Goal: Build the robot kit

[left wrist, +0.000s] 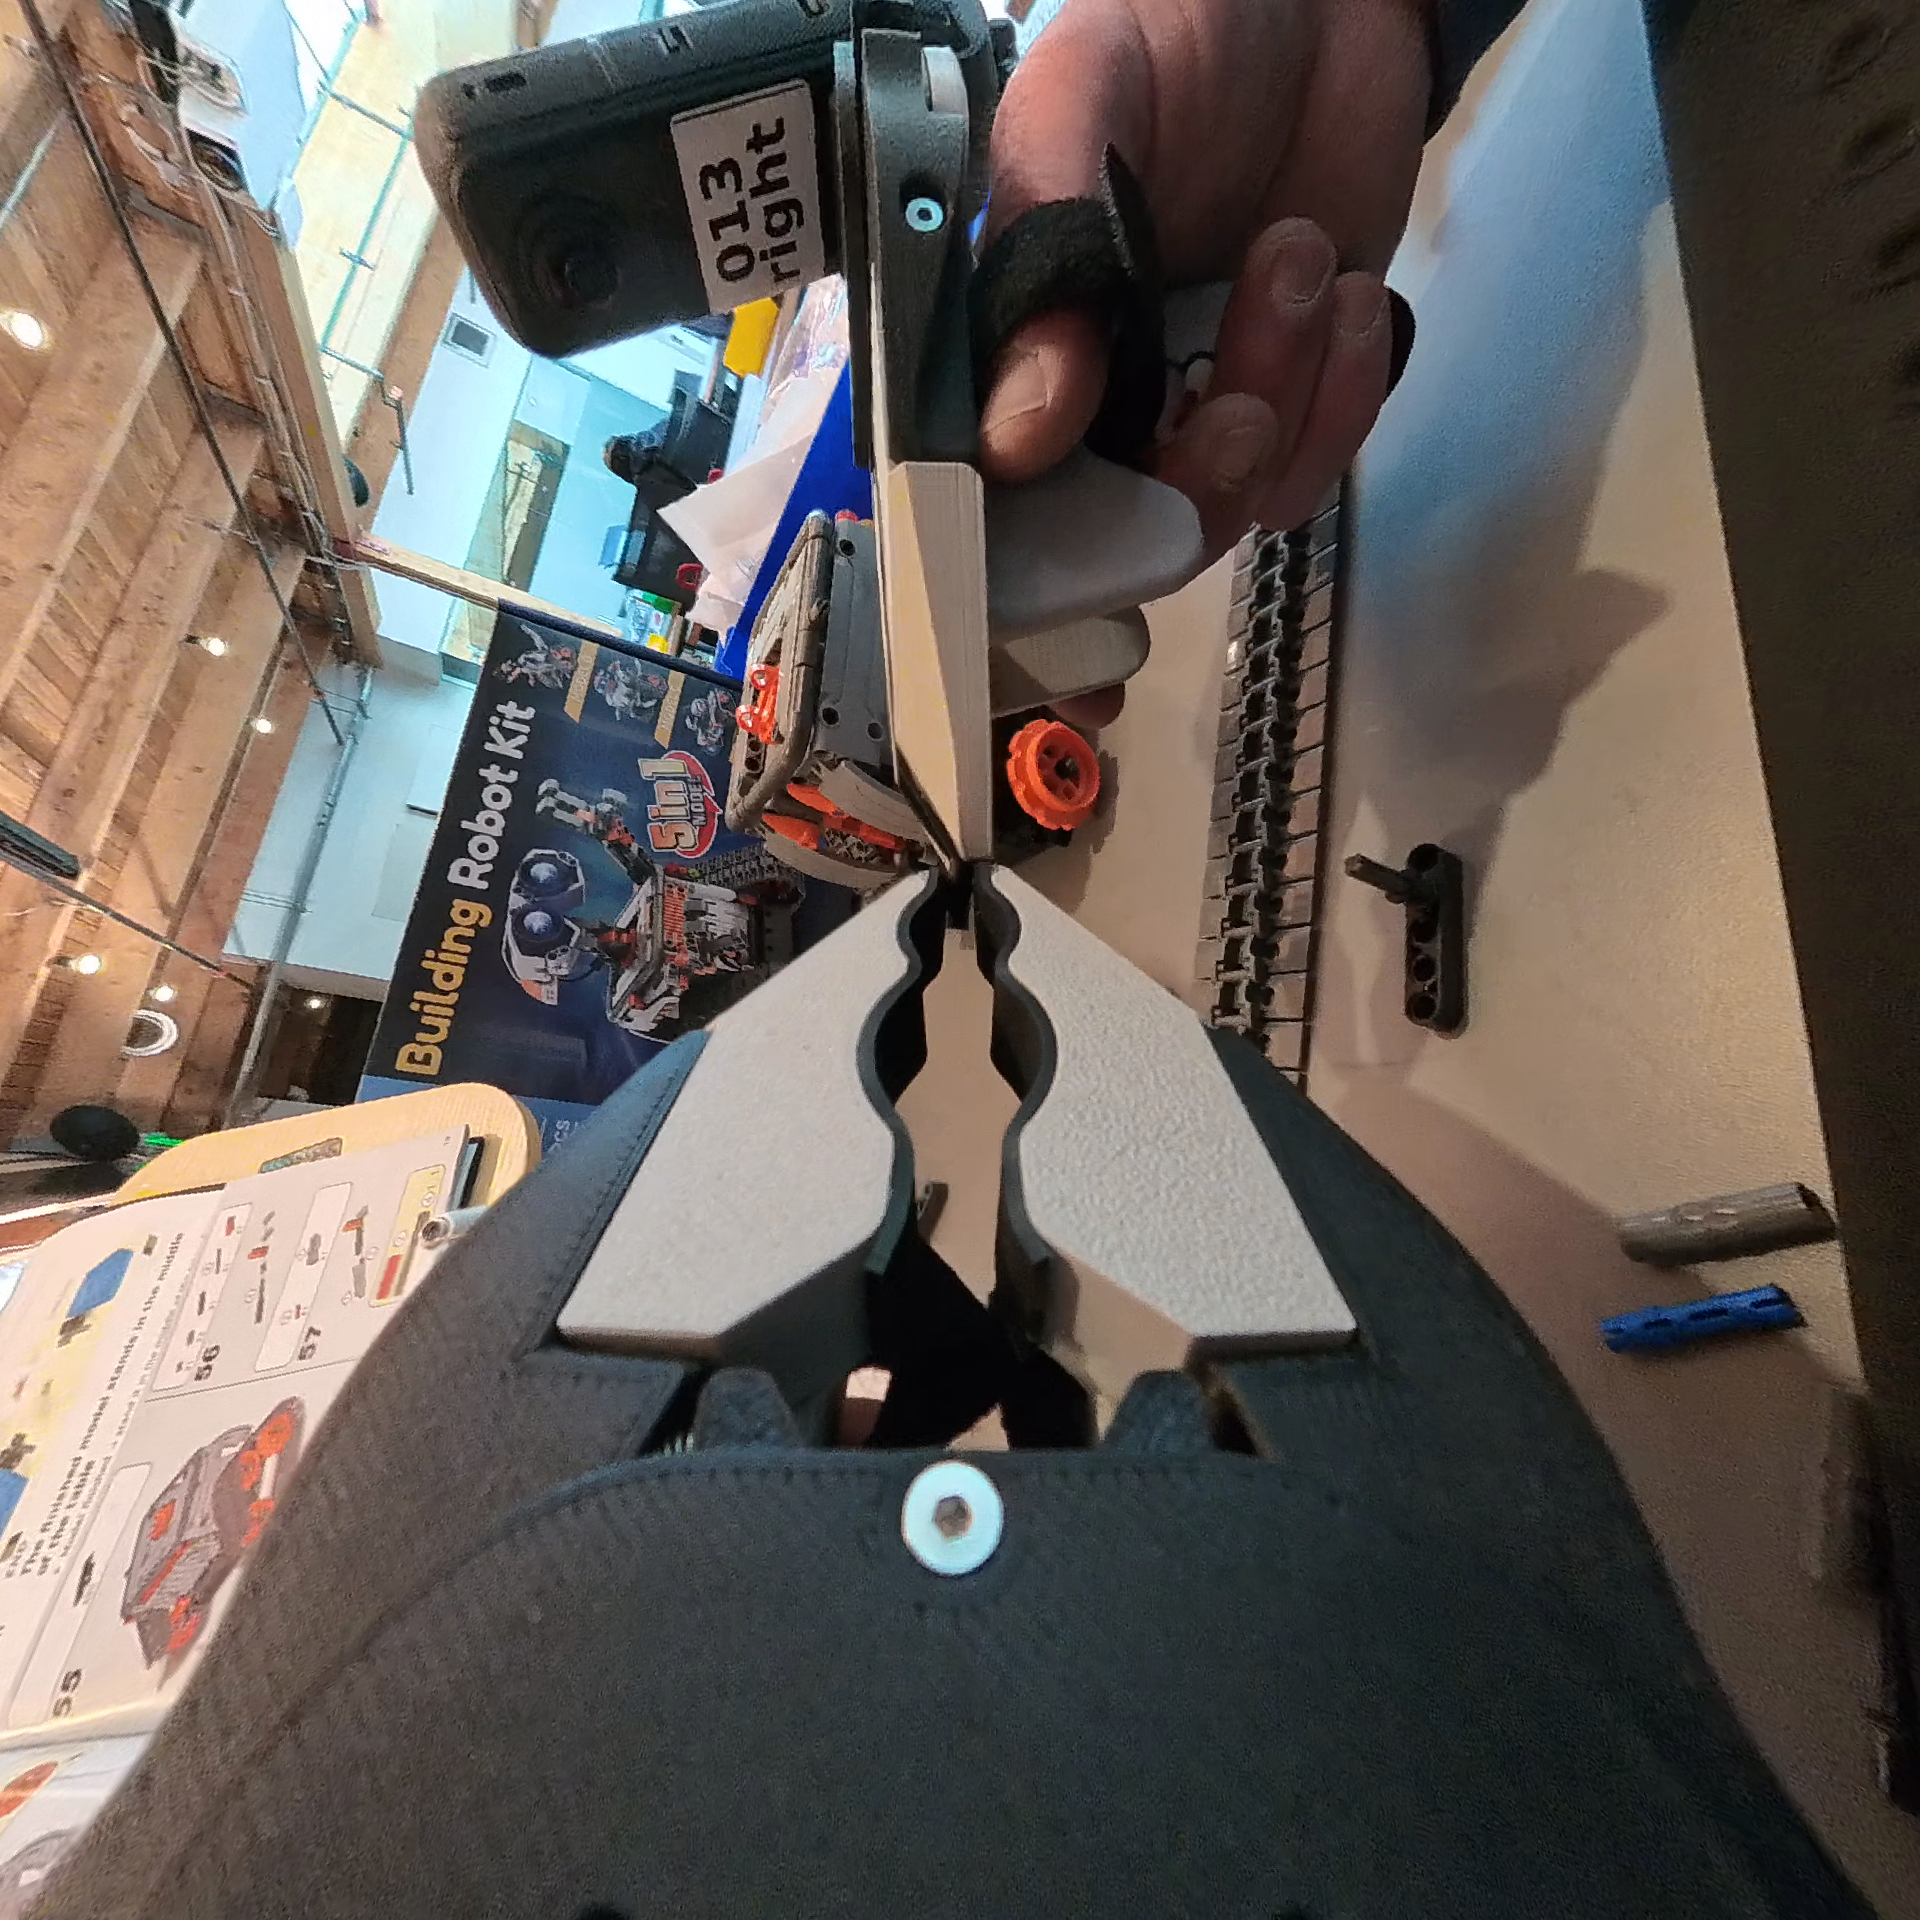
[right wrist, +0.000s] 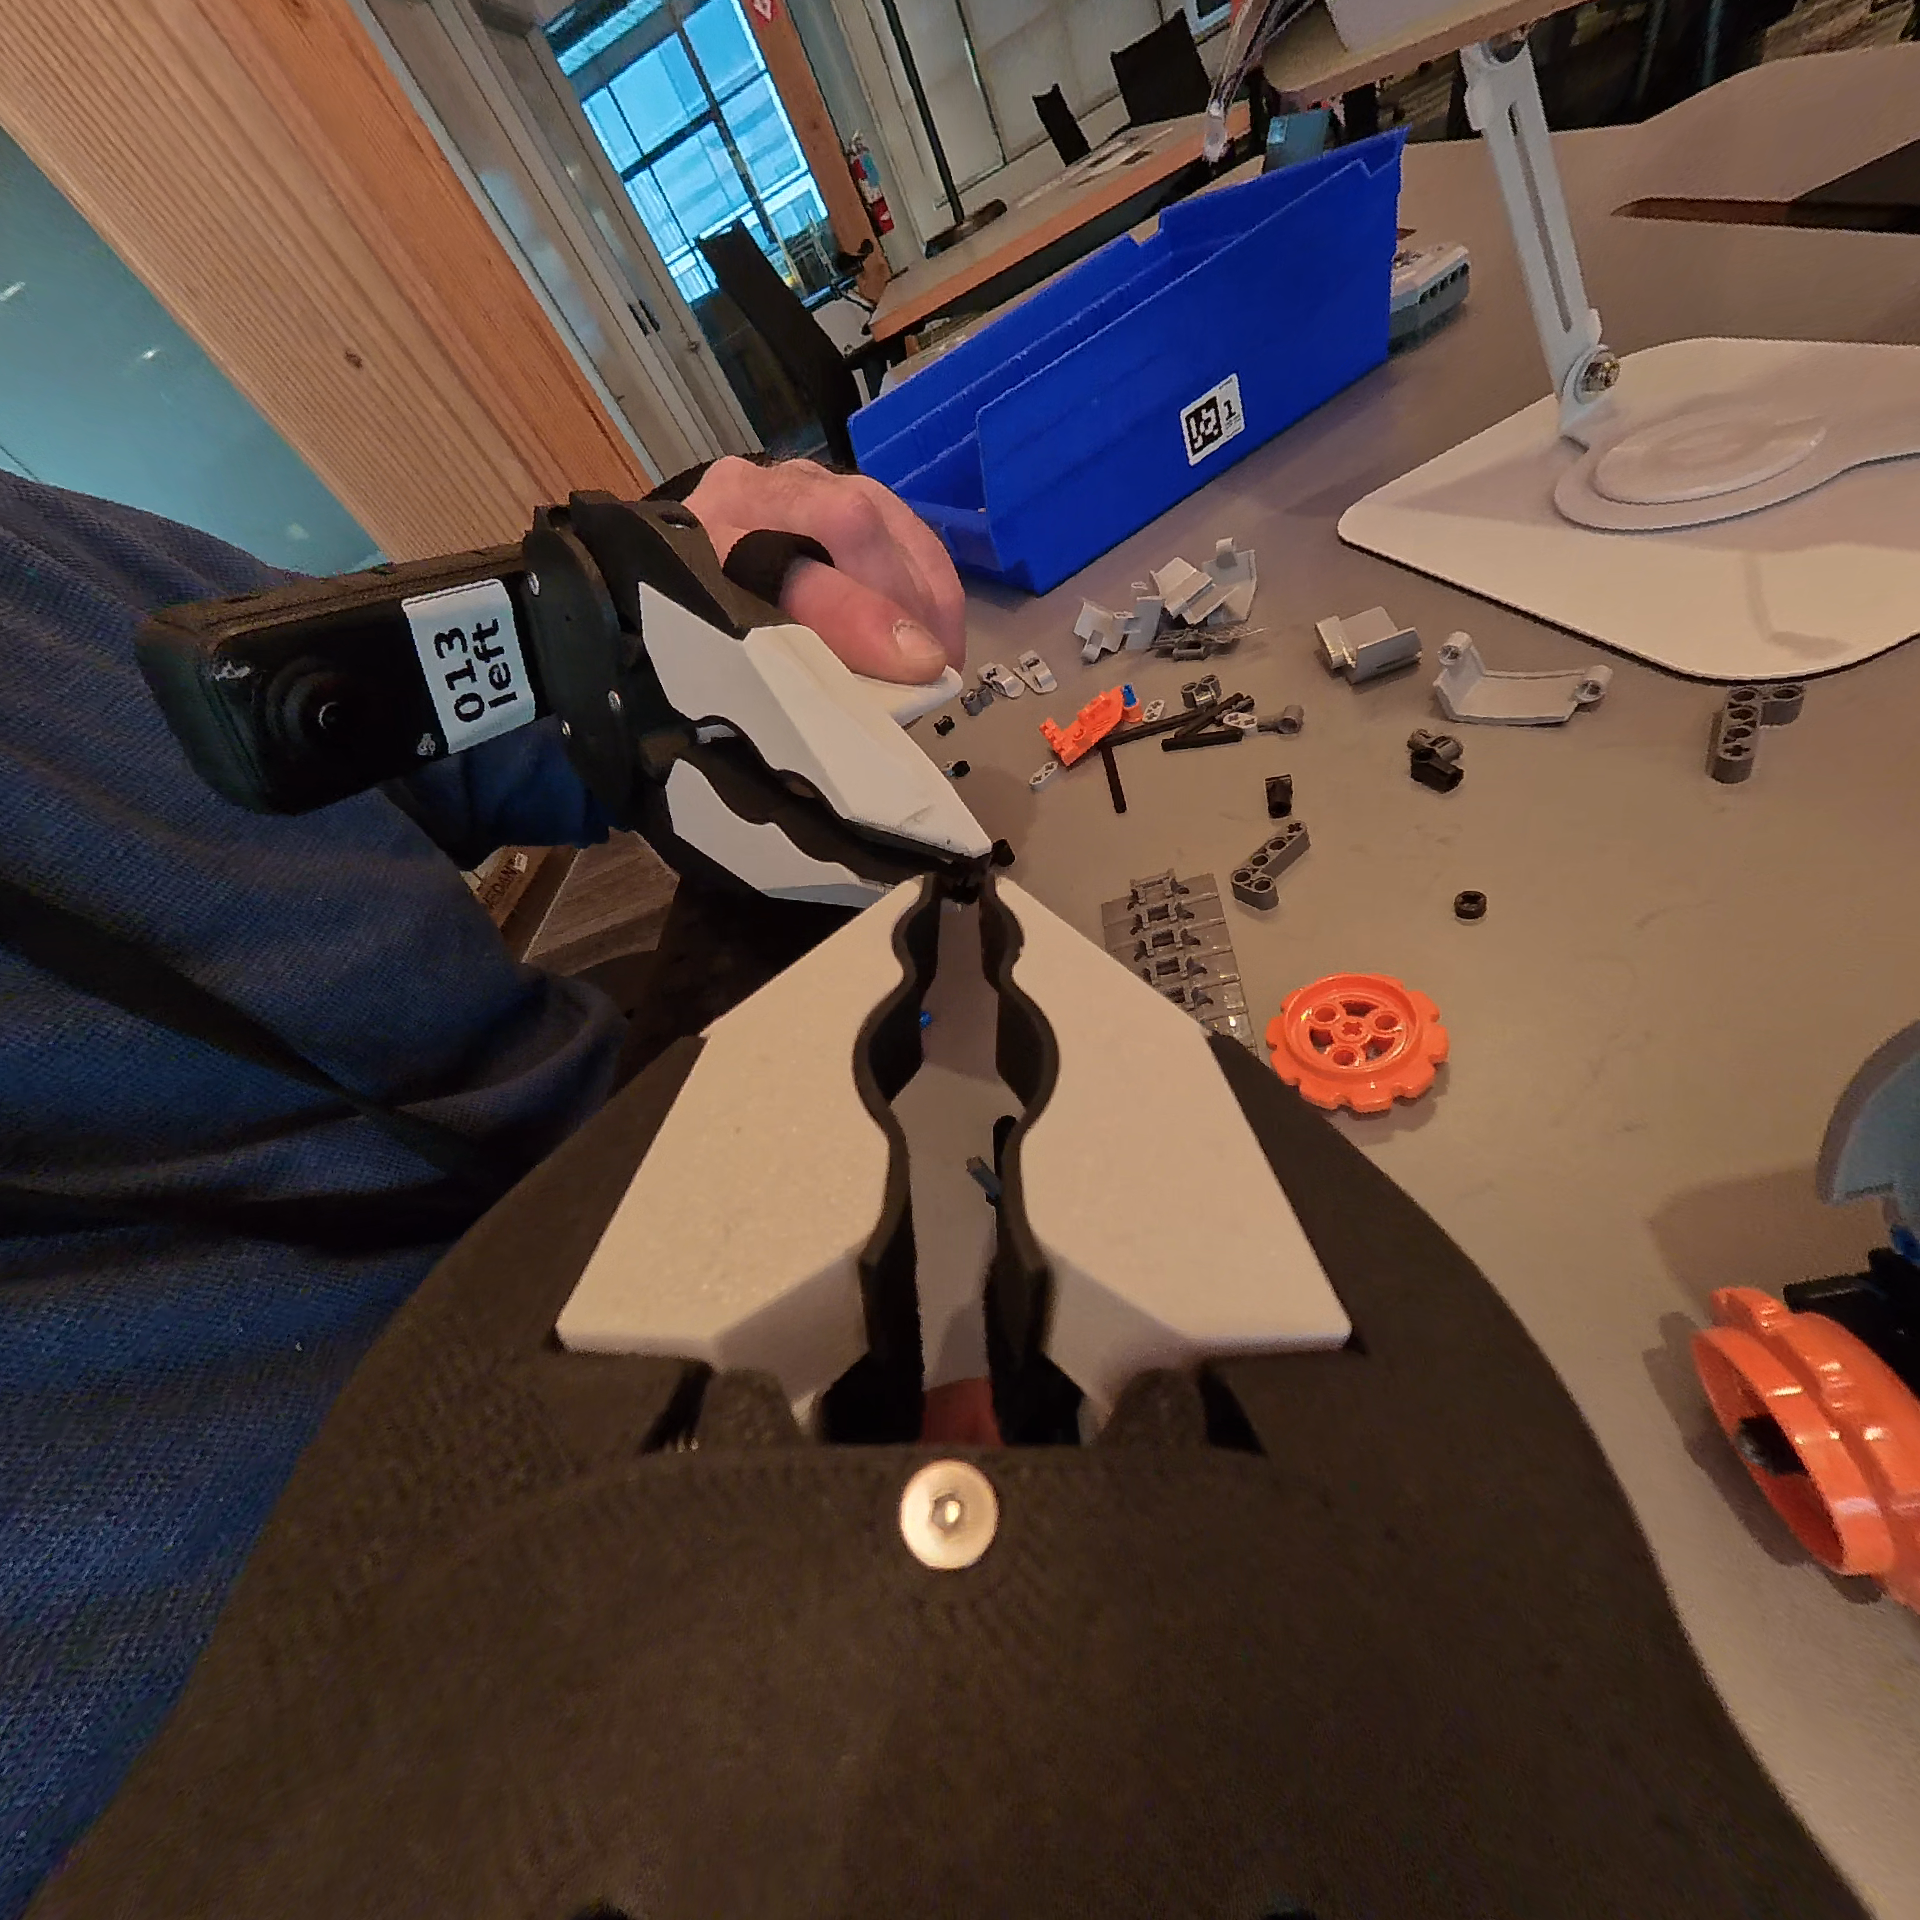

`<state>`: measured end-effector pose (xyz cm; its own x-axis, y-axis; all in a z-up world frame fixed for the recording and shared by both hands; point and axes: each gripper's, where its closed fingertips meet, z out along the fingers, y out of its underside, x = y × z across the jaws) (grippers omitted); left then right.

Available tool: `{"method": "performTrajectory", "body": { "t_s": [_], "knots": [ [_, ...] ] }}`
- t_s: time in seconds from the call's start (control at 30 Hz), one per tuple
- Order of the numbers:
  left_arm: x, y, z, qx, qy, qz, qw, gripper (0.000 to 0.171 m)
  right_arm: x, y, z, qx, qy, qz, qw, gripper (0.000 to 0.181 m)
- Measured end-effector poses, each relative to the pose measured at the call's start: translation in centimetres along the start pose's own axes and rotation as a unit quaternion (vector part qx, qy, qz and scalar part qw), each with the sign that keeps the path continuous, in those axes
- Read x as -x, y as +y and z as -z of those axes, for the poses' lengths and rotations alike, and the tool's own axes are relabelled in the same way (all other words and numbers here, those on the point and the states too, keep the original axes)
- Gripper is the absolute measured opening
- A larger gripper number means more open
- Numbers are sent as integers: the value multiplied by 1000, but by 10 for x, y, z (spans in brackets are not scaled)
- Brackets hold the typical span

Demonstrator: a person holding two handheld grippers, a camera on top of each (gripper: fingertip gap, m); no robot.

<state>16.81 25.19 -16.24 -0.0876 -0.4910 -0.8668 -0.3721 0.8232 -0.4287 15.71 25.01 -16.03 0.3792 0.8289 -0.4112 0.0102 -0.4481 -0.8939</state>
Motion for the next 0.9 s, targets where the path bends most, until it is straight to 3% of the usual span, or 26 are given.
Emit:
{"method": "performTrajectory", "body": {
  "t_s": [0.43, 0.9],
  "knots": [
    [2, 1, -1, -3, -20, -20, 1000, 4, -2, -1, 0, 11, 62, 102, 993, 2],
    [8, 4, 0, -5, -30, 3, 1000, 7, -5, -4, 4, 8, 83, 129, 988, 2]
  ]
}}
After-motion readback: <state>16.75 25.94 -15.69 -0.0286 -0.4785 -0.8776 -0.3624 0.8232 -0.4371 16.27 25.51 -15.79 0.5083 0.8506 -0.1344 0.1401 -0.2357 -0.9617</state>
